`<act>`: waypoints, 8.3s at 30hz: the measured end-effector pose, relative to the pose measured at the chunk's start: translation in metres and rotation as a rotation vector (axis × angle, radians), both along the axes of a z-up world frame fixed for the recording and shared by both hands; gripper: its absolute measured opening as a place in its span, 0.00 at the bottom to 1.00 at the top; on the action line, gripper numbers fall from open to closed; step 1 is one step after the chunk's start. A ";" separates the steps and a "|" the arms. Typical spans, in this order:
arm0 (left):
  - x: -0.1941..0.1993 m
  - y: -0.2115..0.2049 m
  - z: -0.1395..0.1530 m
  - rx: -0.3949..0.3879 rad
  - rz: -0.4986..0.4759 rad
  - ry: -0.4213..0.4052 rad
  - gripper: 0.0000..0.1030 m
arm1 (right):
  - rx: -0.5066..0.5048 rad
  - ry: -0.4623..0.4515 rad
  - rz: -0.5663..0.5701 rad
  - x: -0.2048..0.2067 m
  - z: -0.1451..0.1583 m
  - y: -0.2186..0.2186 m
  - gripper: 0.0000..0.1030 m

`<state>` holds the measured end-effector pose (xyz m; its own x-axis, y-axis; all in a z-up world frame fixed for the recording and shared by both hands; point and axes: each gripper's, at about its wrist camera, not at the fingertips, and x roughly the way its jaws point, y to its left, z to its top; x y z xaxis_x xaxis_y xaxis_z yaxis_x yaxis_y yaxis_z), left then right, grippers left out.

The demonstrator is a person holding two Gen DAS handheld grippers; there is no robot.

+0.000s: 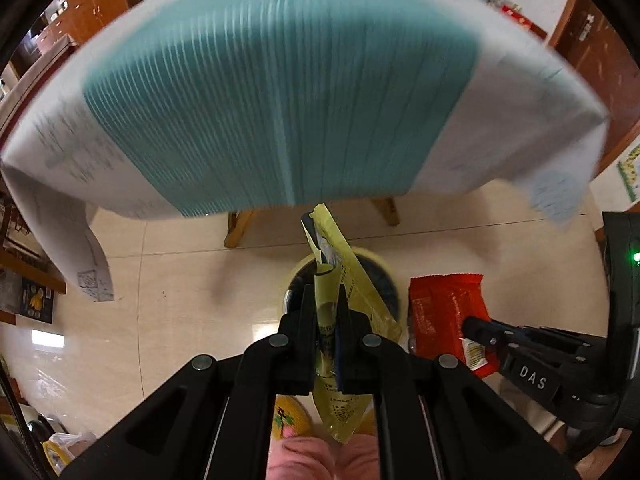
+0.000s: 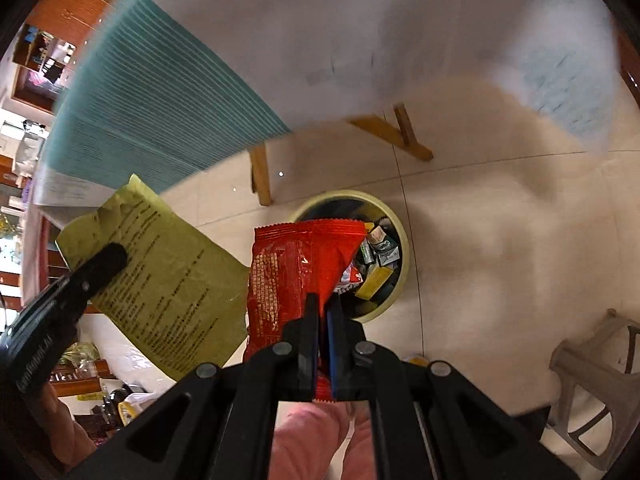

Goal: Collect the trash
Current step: 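Carry the yellow wrapper and red packet over the floor bin with both tools, then open both tools to drop the wrapper and packet into the bin, then move both tools back over the table toward the red box and paper cup, then grasp the red box with the left tool while the right tool grasps the red-white paper cup, then carry the red box and paper cup over the floor bin with both tools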

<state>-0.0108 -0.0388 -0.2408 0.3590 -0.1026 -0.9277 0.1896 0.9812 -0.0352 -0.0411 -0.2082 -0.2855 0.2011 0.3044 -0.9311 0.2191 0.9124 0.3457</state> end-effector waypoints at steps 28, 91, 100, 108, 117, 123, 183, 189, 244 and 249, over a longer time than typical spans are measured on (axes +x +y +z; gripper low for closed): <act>0.037 0.011 -0.214 0.043 0.095 0.079 0.53 | -0.054 0.135 -0.021 0.042 -0.233 0.011 0.39; 0.067 0.007 0.324 -0.034 -0.270 -0.308 0.76 | -0.170 -0.582 -0.195 0.032 0.333 0.021 0.39; 0.130 -0.014 0.310 -0.001 -0.197 -0.270 0.76 | -0.157 -0.597 -0.136 0.092 0.325 -0.010 0.39; 0.253 -0.079 0.295 0.001 -0.101 -0.147 0.76 | -0.110 -0.570 -0.025 0.201 0.305 -0.072 0.39; 0.400 -0.137 0.260 -0.010 -0.057 -0.036 0.76 | -0.143 -0.538 0.133 0.329 0.280 -0.144 0.39; 0.480 -0.152 0.208 -0.003 0.014 0.084 0.76 | -0.186 -0.525 0.263 0.393 0.253 -0.156 0.39; 0.331 -0.025 0.225 -0.291 -0.155 0.111 0.39 | -0.275 -0.498 0.152 0.286 0.278 -0.043 0.31; 0.243 -0.004 0.245 -0.234 -0.348 0.069 0.39 | -0.196 -0.511 -0.105 0.164 0.293 -0.012 0.31; 0.033 -0.028 -0.072 -0.044 -0.316 0.249 0.41 | -0.009 -0.120 -0.366 -0.021 -0.033 -0.016 0.33; 0.042 -0.025 -0.094 -0.047 -0.310 0.264 0.47 | -0.012 -0.110 -0.363 -0.015 -0.051 -0.018 0.33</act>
<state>0.0316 -0.0639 -0.3351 0.0548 -0.2135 -0.9754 0.4547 0.8750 -0.1660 -0.0561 -0.2266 -0.3362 0.3926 0.1842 -0.9011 0.4915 0.7861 0.3749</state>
